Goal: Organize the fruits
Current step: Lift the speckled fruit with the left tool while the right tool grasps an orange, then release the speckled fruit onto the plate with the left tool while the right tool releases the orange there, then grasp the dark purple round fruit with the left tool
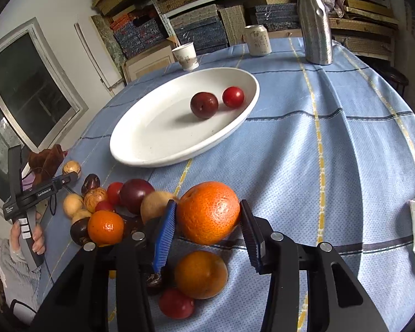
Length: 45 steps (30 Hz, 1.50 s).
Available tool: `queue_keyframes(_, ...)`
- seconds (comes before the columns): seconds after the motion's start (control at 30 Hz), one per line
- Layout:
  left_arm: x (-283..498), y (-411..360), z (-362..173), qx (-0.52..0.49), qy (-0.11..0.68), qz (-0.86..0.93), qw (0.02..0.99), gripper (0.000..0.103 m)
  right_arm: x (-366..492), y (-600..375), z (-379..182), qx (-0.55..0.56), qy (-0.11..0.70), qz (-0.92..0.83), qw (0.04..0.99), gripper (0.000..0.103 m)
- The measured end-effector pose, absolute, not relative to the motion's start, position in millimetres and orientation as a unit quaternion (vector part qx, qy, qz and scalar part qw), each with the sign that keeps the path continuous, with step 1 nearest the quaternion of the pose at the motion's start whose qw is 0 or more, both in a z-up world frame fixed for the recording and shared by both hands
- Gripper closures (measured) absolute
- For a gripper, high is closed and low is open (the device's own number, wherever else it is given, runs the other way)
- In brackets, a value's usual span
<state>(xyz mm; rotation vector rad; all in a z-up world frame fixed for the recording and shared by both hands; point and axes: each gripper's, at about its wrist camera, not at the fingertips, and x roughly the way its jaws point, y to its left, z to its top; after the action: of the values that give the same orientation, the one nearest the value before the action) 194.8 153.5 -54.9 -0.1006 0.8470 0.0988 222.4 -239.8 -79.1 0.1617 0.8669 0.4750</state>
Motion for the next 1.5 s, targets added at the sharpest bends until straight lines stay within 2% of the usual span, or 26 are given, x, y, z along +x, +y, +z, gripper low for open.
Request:
queue_keyframes(0.2, 202.8, 137.8, -28.6, -0.05, 0.396, 0.028, 0.916, 0.064, 228.1, -246.1, -60.2, 0.088, 0.397, 0.225, 0.885, 0.057)
queue_keyframes(0.47, 264.6, 67.1, 4.7, -0.006, 0.399, -0.025, 0.916, 0.064, 268.0, -201.2, -4.5, 0.04, 0.385, 0.244, 0.889, 0.057)
queue_keyframes(0.83, 318.7, 35.8, -43.0, 0.012, 0.444, -0.054, 0.894, 0.063, 308.5, -162.5, -58.4, 0.022, 0.428, 0.246, 0.869, 0.054)
queue_keyframes(0.87, 317.6, 35.6, -42.3, 0.013, 0.442, -0.055, 0.895, 0.06, 308.9, -167.4, -56.4, 0.028, 0.423, 0.247, 0.871, 0.05)
queue_keyframes(0.97, 313.2, 35.3, -35.2, 0.015, 0.428, -0.055, 0.902, 0.038, 306.3, -177.4, -46.7, 0.041, 0.408, 0.246, 0.878, 0.042)
queue_keyframes(1.0, 311.0, 36.5, -32.2, 0.017, 0.424, -0.05, 0.904, 0.034, 304.8, -179.6, -43.6, 0.043, 0.403, 0.244, 0.881, 0.041)
queue_keyframes(1.07, 305.8, 40.2, -25.9, 0.017, 0.415, -0.045, 0.908, 0.034, 299.4, -183.6, -36.8, 0.04, 0.391, 0.24, 0.887, 0.041)
queue_keyframes(1.27, 281.2, 61.0, -5.9, 0.0, 0.389, -0.028, 0.921, 0.033, 279.3, -197.7, -22.7, 0.042, 0.354, 0.219, 0.908, 0.031)
queue_keyframes(1.4, 250.5, 78.3, -3.2, -0.005, 0.375, -0.004, 0.927, 0.024, 255.3, -211.4, -21.4, 0.046, 0.335, 0.201, 0.92, 0.02)
queue_keyframes(1.5, 228.6, 89.1, -8.1, -0.011, 0.374, 0.002, 0.927, 0.02, 233.5, -221.3, -28.8, 0.05, 0.328, 0.191, 0.924, 0.011)
